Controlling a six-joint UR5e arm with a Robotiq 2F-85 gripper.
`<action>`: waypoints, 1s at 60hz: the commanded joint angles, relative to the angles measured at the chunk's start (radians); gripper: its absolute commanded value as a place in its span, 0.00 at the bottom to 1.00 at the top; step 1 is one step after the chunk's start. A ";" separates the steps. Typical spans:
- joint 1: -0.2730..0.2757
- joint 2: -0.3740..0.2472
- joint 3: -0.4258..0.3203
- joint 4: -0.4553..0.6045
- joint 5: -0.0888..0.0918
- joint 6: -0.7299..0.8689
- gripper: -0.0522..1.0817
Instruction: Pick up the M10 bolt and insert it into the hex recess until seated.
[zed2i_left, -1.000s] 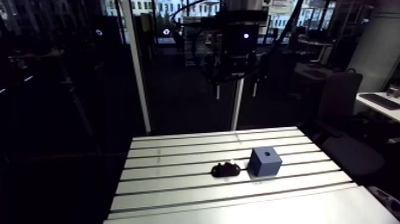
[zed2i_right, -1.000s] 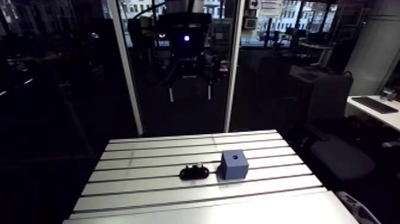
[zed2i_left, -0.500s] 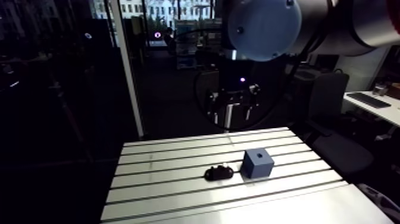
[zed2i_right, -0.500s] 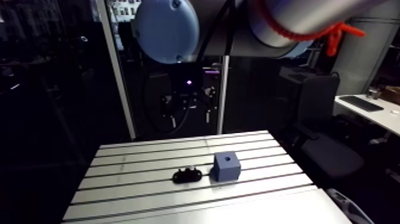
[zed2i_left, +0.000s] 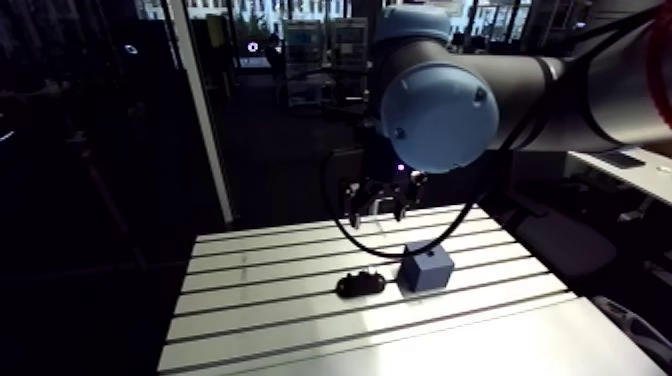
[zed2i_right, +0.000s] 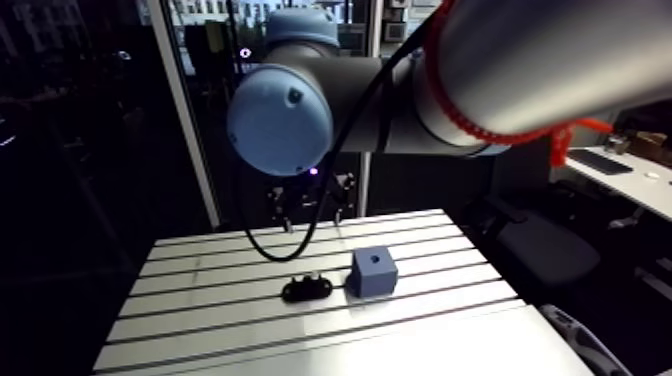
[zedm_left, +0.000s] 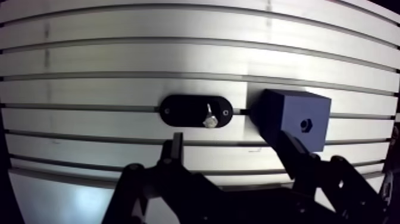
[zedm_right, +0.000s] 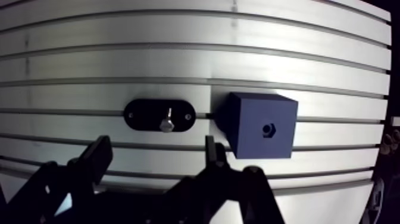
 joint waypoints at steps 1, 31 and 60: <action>-0.003 0.028 0.031 -0.047 0.003 0.005 0.37; -0.003 0.045 0.074 -0.091 -0.002 0.028 0.38; -0.001 0.098 0.101 -0.152 0.000 0.058 0.38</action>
